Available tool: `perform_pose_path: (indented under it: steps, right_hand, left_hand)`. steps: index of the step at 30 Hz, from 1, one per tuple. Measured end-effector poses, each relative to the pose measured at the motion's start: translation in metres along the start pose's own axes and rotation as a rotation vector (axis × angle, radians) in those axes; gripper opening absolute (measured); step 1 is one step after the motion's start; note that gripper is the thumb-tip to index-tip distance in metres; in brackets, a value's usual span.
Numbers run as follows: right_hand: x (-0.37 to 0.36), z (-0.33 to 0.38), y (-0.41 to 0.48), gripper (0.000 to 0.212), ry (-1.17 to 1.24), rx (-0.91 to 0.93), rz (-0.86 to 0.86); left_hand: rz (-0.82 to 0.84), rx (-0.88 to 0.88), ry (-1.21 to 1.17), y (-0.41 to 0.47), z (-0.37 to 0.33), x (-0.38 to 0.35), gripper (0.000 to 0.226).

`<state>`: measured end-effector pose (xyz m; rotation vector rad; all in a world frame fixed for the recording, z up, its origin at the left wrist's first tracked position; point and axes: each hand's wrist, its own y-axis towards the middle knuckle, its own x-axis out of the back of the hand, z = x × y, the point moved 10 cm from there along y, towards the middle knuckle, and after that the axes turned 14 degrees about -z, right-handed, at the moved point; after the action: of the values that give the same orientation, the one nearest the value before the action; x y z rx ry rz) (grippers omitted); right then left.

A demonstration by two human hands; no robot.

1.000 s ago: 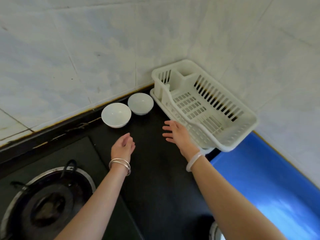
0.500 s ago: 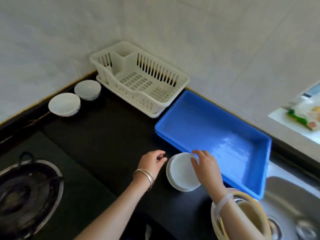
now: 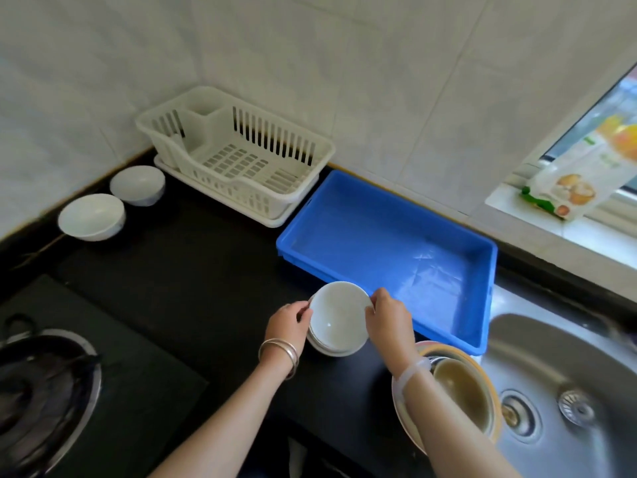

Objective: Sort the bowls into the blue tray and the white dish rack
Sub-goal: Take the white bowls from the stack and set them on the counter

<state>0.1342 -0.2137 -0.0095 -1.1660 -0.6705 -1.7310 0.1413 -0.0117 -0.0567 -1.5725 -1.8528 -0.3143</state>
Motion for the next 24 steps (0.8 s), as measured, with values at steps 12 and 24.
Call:
perform_pose_path:
  steps: [12,24]
  right_hand:
    - [0.029,-0.019,0.004,0.006,0.151,-0.094,-0.083]
    - [0.068,-0.028,0.005,0.019,0.264,-0.127,-0.114]
  left_hand:
    - [-0.093,0.118,0.09,0.01,0.0,0.008,0.029]
    - [-0.15,0.138,-0.066,0.012,-0.014,0.021,0.021]
